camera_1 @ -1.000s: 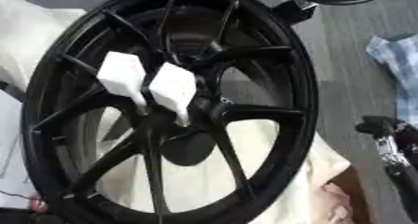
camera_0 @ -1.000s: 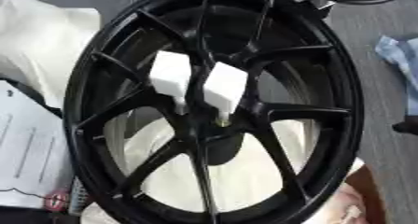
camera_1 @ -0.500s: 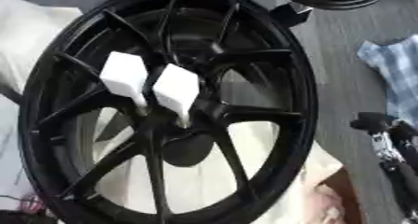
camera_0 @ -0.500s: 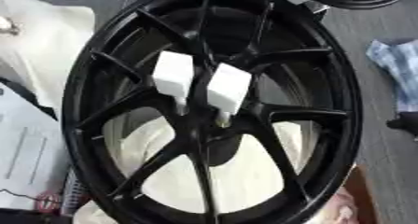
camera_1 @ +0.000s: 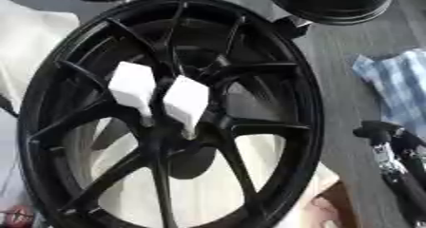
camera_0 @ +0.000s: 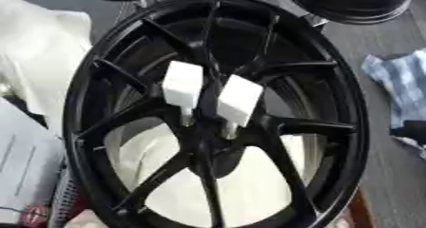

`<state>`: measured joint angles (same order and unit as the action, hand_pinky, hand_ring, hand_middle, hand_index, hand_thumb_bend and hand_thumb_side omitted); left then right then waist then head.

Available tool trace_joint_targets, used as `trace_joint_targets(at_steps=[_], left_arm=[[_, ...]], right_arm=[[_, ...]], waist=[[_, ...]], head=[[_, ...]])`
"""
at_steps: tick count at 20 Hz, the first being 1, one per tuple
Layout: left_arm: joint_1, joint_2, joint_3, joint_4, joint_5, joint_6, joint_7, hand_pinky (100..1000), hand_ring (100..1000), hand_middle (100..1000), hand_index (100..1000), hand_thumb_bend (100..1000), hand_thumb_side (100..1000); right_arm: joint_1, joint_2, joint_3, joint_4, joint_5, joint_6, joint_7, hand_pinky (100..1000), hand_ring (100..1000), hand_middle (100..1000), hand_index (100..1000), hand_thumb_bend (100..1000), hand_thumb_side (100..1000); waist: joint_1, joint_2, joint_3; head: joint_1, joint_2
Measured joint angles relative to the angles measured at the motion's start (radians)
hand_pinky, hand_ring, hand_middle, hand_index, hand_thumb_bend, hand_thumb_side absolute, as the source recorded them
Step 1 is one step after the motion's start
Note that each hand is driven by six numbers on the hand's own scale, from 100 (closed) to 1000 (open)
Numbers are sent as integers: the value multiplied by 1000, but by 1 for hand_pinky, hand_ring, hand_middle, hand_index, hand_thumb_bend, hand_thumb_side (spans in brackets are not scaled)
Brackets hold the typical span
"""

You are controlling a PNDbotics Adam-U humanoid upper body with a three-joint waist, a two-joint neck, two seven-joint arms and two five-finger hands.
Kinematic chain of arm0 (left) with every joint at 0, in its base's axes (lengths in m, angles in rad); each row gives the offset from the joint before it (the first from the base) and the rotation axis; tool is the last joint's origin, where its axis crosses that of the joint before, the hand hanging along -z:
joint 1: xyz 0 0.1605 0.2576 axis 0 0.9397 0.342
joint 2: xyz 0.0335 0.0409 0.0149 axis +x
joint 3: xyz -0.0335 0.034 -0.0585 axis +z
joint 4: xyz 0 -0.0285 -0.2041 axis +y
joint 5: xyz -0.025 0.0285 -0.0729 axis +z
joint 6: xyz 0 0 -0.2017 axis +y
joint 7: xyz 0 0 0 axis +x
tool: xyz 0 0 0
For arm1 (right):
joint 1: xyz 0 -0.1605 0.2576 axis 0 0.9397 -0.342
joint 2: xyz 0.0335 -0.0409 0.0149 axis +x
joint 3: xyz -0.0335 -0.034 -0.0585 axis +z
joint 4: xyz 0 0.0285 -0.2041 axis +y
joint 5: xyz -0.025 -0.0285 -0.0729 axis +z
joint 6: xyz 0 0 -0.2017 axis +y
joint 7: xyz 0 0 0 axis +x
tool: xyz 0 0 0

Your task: Pull the pin out of the wheel hub.

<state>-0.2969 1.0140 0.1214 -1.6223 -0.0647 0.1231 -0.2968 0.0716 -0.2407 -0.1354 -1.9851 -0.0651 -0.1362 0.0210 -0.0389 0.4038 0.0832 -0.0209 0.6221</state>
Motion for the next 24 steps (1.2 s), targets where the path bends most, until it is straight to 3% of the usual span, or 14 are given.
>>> trace_joint_targets(at_steps=[6, 8, 12, 17, 24], left_arm=[[7, -1, 4, -12, 15, -12, 21, 788, 867, 825, 859, 100, 792], [7, -4, 9, -17, 28, -13, 38, 738, 802, 753, 793, 100, 677], [11, -36, 24, -89, 127, -11, 208, 652, 708, 654, 744, 100, 678], [33, -168, 4, -308, 381, -89, 503, 647, 708, 652, 746, 100, 663], [19, -426, -56, -356, 460, -235, 605, 648, 702, 646, 746, 100, 697]], right_arm=[[5, 0, 0, 0, -5, 0, 0, 996, 738, 616, 716, 100, 586], [6, 0, 0, 0, -6, 0, 0, 996, 738, 617, 716, 100, 584], [8, 0, -1, 0, -7, -2, 1, 996, 738, 618, 716, 100, 577], [-1, 0, -1, 0, -15, -11, 3, 996, 739, 619, 716, 100, 563], [-11, -10, -7, 0, -41, -36, 4, 996, 741, 621, 717, 100, 544]], waist=[[1, -6, 4], [2, -8, 4], [3, -8, 5], [3, -8, 0], [-5, -8, -2]], head=[[-4, 2], [-9, 6], [-28, 11], [-35, 14], [-33, 9]])
